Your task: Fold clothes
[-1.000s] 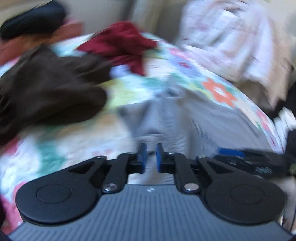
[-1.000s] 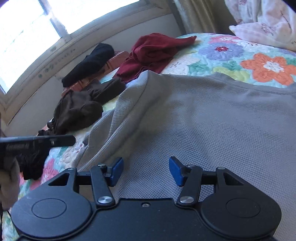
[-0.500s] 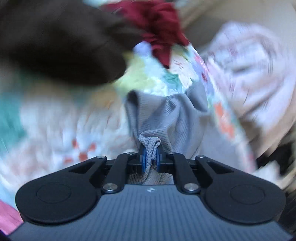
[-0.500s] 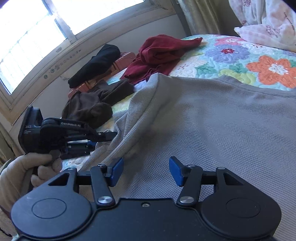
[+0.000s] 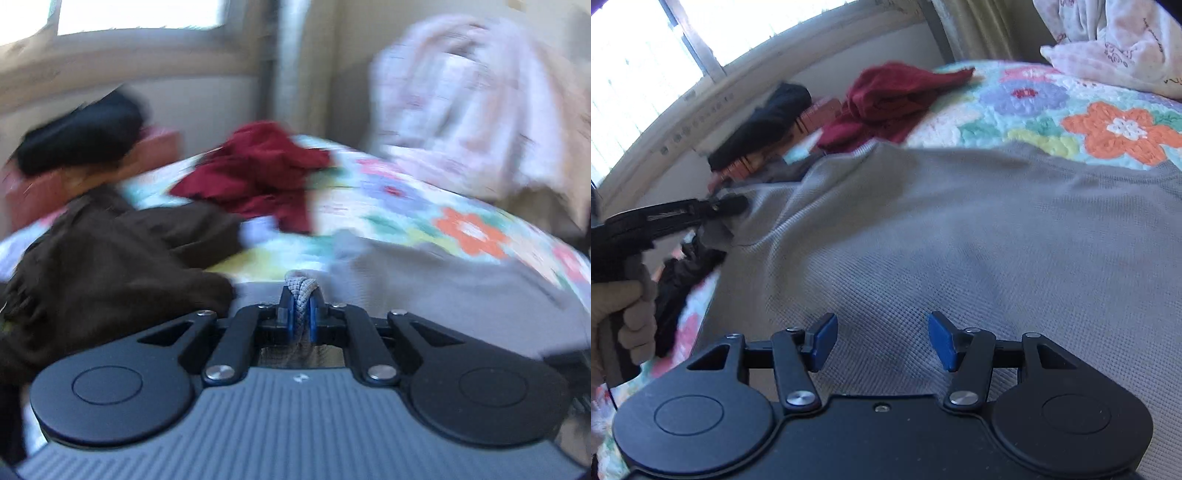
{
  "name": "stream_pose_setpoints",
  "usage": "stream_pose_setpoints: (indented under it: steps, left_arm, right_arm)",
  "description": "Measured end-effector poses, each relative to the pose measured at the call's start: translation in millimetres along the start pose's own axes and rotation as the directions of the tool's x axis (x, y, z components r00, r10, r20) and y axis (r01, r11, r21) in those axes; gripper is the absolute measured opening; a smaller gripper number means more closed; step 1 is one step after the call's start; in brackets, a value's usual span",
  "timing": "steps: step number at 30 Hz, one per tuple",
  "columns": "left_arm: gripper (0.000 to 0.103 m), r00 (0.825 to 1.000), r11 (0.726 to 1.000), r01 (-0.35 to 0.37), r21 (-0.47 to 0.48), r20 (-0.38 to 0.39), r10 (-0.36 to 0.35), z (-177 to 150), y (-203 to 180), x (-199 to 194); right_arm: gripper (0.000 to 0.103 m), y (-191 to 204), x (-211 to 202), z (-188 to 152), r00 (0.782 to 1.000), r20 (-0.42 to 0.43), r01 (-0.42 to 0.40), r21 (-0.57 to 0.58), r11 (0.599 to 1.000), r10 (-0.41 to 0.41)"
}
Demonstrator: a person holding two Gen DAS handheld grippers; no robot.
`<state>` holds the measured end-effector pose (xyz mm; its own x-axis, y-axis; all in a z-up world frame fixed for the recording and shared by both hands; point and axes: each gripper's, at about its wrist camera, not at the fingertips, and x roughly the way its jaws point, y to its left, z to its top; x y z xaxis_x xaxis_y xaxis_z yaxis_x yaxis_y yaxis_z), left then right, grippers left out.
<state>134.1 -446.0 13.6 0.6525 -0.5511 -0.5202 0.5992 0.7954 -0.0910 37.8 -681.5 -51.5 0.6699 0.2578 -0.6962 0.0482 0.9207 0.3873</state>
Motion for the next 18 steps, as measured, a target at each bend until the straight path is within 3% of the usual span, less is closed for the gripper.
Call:
stream_pose_setpoints:
  steps: [2, 4, 6, 9, 13, 16, 18]
  left_arm:
    - [0.007, 0.998, 0.98, 0.057, 0.189, -0.006, -0.057, -16, -36, -6]
    - [0.007, 0.988, 0.944, 0.147, 0.297, -0.089, -0.126, -32, -69, -5]
    - [0.009, 0.967, 0.912, 0.223, 0.343, -0.197, -0.162, -51, -95, 2]
    - [0.015, 0.946, 0.888, 0.25, 0.386, -0.291, -0.14, -69, -114, 4]
    - [0.03, 0.937, 0.945, 0.26, 0.199, -0.289, -0.197, -63, -90, -21]
    - [0.044, 0.955, 0.975, 0.217, 0.05, -0.216, -0.201, -56, -53, -39]
    - [0.045, 0.967, 0.984, 0.175, -0.027, -0.184, -0.177, -53, -30, -39]
  right_arm:
    - [0.06, -6, 0, -1, 1.0, -0.013, 0.018, 0.017, 1.0, -0.018]
    - [0.06, -12, -6, -2, 1.0, -0.01, 0.019, 0.04, 0.999, -0.019]
    - [0.06, -18, -14, 1, 0.999, -0.006, 0.041, 0.052, 0.998, -0.041]
    - [0.06, -26, -35, 1, 0.996, -0.009, 0.09, 0.05, 0.995, -0.09]
    - [0.06, -33, -64, -13, 0.991, -0.039, 0.13, 0.043, 0.991, -0.128]
    - [0.06, -39, -78, -32, 0.988, -0.049, 0.149, 0.046, 0.988, -0.147]
    - [0.06, -41, -86, -45, 0.991, -0.027, 0.135, 0.026, 0.99, -0.134]
